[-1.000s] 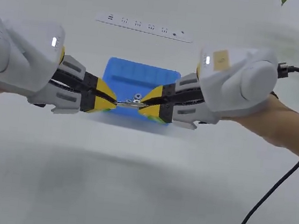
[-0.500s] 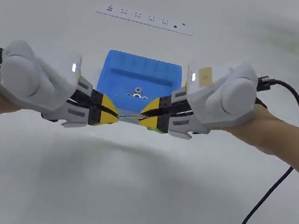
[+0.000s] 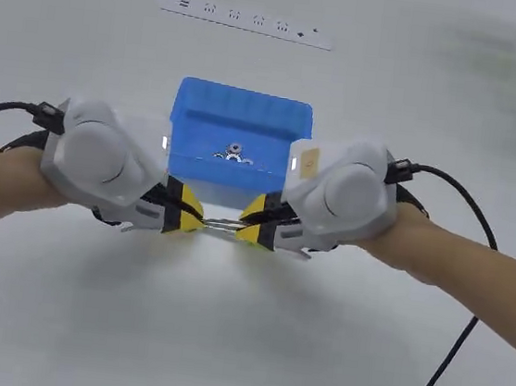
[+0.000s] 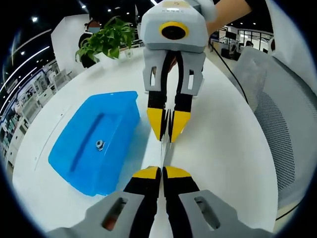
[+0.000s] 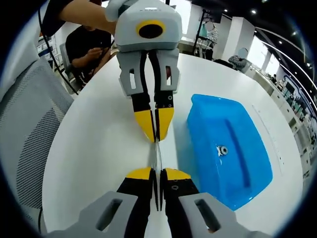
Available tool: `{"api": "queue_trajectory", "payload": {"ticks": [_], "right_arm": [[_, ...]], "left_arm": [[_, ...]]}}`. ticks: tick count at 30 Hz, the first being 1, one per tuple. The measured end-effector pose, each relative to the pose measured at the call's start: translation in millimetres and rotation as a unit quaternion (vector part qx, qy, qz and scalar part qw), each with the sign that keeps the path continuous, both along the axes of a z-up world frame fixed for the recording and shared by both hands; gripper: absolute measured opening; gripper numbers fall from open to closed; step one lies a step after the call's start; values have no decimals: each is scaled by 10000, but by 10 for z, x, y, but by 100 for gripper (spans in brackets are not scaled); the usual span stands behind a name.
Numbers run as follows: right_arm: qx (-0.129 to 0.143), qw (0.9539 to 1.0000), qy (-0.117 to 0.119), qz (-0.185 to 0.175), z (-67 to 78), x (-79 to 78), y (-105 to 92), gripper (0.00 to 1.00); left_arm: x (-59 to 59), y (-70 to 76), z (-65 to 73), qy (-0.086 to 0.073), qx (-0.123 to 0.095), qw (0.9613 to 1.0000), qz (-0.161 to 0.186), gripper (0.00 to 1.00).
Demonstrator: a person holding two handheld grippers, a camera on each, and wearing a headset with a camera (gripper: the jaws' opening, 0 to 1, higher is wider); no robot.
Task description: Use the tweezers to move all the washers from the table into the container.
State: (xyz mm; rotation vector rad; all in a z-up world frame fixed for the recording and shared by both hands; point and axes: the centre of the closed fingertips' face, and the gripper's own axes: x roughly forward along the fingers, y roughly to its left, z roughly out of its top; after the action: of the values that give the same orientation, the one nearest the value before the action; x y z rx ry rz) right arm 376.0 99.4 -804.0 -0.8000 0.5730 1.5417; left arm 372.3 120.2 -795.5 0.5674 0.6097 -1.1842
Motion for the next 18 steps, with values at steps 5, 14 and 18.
{"api": "queue_trajectory", "payload": {"ticks": [5,14,18], "right_arm": [[-129,9999,-58,36,-25,-15,-23,9],[-346,9993,-149,63,-20,27,-42,13],[-404,9988,58,-281,-15,65,-57,16]], "left_arm": [[-16,-9,-16,21,104,9999,-82,6],[-35,-3,-26,250,66,9996,88,7],[-44,-7,-31,297,68,9994,133,9]]}}
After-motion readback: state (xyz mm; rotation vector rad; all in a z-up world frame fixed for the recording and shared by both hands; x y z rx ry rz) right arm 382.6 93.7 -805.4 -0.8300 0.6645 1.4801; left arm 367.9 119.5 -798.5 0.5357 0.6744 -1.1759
